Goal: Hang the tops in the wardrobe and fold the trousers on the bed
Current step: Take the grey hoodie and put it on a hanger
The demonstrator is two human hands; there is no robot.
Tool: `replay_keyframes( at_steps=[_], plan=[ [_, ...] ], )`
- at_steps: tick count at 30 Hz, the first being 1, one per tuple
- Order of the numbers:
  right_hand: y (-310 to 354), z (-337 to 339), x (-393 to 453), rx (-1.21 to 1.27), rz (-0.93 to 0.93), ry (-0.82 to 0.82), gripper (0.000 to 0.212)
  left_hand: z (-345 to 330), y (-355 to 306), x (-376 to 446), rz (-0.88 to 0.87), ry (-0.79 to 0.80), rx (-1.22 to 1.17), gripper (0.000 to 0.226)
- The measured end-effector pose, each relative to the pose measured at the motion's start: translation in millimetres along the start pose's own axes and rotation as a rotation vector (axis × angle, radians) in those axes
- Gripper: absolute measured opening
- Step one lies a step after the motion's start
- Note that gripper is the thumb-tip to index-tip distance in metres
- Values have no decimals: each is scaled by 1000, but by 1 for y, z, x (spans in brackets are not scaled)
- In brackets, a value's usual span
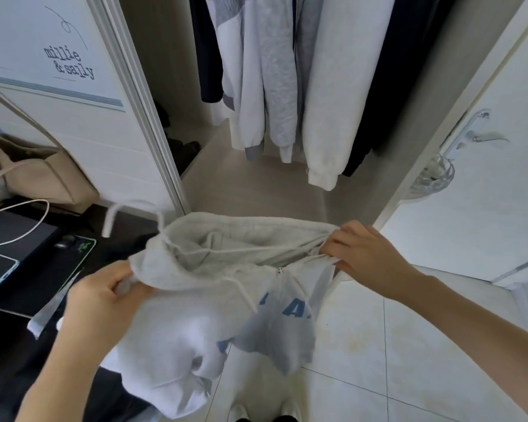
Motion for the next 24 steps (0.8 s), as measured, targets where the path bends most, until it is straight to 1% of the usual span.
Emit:
replay_keyframes(
  at_steps=[2,3,4,5,7,9,10,11,12,13,14,15,16,17,18,20,21,22,24],
  plan=[
    [-5,13,8,-34,-3,-21,26,-16,-19,-9,-207,91,102,25],
    [-5,22,14,-49,-9,-52,27,-27,-25,-15,-287,127,156,28],
    [-2,31,21,-55,-14,-100,27,-38,-29,-20,-311,131,181,30],
    [7,39,28,-57,-5,-157,27,-47,-30,-23,-263,118,182,28],
    [47,46,36,-27,92,-241,28,-60,-29,-21,-60,54,146,24],
    [96,43,31,103,250,-219,30,-65,-21,-16,124,10,28,24],
    [105,43,25,157,298,-194,32,-64,-18,-10,179,2,-59,24],
    [99,46,23,179,289,-207,36,-59,-17,-6,217,-15,-151,23],
    [79,49,23,186,189,-252,42,-52,-17,-1,226,-43,-230,22],
    [47,52,23,222,-17,-302,50,-44,-18,2,223,-76,-282,21],
    [10,55,22,297,-293,-347,59,-38,-20,4,209,-104,-310,19],
    [-22,53,19,377,-547,-349,64,-33,-26,5,187,-115,-328,17],
    [-43,46,19,429,-727,-275,67,-30,-33,7,154,-114,-341,16],
    [-53,37,22,452,-791,-157,68,-29,-42,9,114,-99,-351,15],
    [-54,28,29,474,-753,-54,65,-27,-50,12,74,-80,-352,16],
    [-52,20,46,531,-603,60,51,-23,-60,18,34,-61,-346,22],
    [-51,18,52,580,-558,115,44,-20,-61,20,20,-59,-339,26],
    [-49,18,55,659,-539,179,40,-17,-61,22,6,-54,-325,27],
    [-46,21,57,848,-558,271,30,-16,-60,21,-1,-28,-302,22]
  ],
)
Point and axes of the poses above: each hand's wrist, its own x-axis towards the middle knuckle, its own z-axis out of the back of the hand, y = z × x, the point moved 6 cm from there along x, towards the middle knuckle, and after that the axes turned 15 degrees about -y, right-handed, at the moved point
